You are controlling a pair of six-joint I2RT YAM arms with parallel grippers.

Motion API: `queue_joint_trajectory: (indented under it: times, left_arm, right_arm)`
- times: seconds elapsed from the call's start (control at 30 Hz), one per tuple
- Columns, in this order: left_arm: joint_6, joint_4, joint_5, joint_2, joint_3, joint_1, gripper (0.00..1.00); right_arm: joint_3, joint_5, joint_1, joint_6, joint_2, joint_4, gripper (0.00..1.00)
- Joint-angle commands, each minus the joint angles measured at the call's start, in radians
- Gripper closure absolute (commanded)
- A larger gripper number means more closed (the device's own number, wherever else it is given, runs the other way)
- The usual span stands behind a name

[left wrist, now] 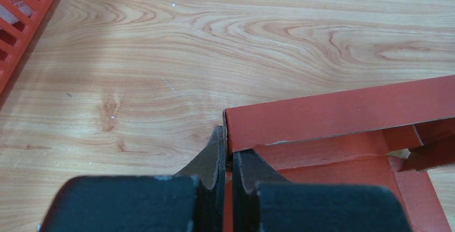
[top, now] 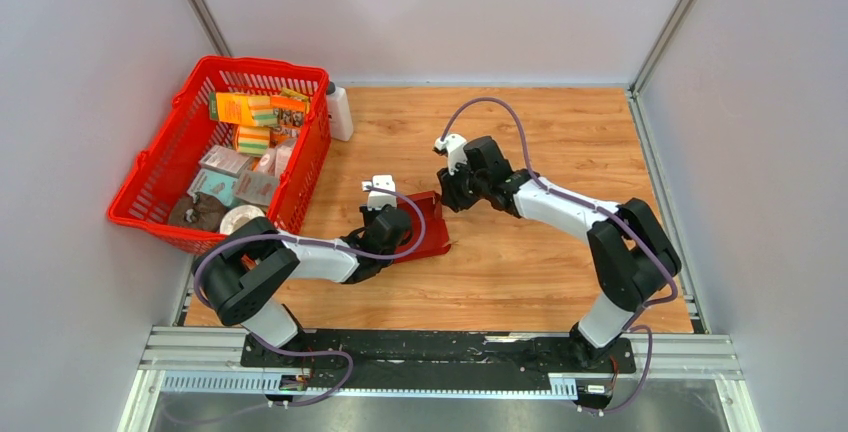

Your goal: Fold the paper box

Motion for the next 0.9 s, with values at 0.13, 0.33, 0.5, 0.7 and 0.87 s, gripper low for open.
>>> queue_joint_trajectory:
  times: [0.13,0.33,0.5,0.7,0.87]
  left_arm:
    - [0.052,-0.002,0.031,-0.018,-0.011,0.000,1.00]
    - [0.058,0.003,0.051,-0.010,0.003,0.000,1.00]
    - [0.067,0.003,0.048,-0.019,0.001,0.000,1.00]
    - [0.070,0.001,0.050,-0.027,0.001,0.000,1.00]
    - [0.050,-0.011,0.048,-0.026,0.014,0.000,1.00]
  right_arm:
    - [0.035,-0.044,0.036,-0.067,0.086,0.149,0.73]
    - [0.026,0.003,0.061,-0.078,0.099,0.177,0.74]
    - [-0.020,0.049,0.072,-0.063,0.096,0.287,0.73]
    - [-0.057,0.109,0.099,-0.067,0.103,0.388,0.73]
    - [-0.051,0.291,0.156,-0.070,0.120,0.404,0.83]
